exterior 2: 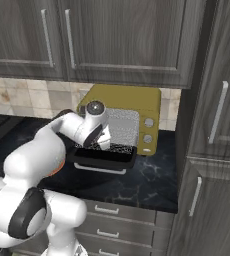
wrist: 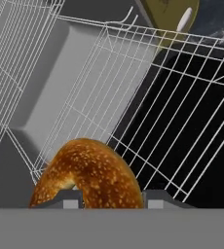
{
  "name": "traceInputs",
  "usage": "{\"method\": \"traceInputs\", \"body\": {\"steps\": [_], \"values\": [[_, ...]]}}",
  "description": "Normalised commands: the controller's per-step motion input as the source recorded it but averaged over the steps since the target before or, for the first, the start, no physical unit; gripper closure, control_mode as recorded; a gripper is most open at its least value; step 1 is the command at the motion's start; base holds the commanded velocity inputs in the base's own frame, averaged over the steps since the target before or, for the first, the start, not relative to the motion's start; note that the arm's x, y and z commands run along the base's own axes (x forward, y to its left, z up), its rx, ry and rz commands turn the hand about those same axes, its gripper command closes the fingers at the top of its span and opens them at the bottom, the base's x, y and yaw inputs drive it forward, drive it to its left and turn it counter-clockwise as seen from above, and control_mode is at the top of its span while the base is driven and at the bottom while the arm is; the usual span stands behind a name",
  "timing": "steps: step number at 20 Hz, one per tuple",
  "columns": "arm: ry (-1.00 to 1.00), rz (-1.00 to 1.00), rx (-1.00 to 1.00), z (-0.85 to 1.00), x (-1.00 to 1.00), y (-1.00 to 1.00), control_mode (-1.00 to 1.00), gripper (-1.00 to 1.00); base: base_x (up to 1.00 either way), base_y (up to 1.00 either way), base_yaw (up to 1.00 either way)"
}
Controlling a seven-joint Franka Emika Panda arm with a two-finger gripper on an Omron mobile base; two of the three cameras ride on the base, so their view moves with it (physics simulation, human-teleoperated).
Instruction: Pick up the bagel from the plate, place it on the toaster oven rack, close the door, and set the timer.
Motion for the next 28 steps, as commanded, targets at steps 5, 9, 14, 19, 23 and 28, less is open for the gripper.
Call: {"method": "traceInputs", "body": {"steps": [5, 9, 14, 19, 23, 28], "values": [[0.00, 0.05, 0.00, -0.25, 0.46, -0.17, -1.00, 1.00, 0.00, 0.00, 0.00], [0.00, 0.03, 0.00, -0.25, 0.45, -0.15, -1.00, 1.00, 0.00, 0.00, 0.00], [0.00, 0.01, 0.00, -0.27, 0.18, -0.16, -1.00, 1.00, 0.00, 0.00, 0.00], [0.00, 0.00, 0.00, -0.32, 0.02, -0.04, -1.00, -1.00, 0.00, 0.00, 0.00], [0.00, 0.00, 0.00, -0.12, 0.02, -0.08, -1.00, -1.00, 0.00, 0.00, 0.00], [-0.02, 0.00, 0.01, -0.02, 0.00, -0.15, -1.00, -1.00, 0.00, 0.00, 0.00]]}}
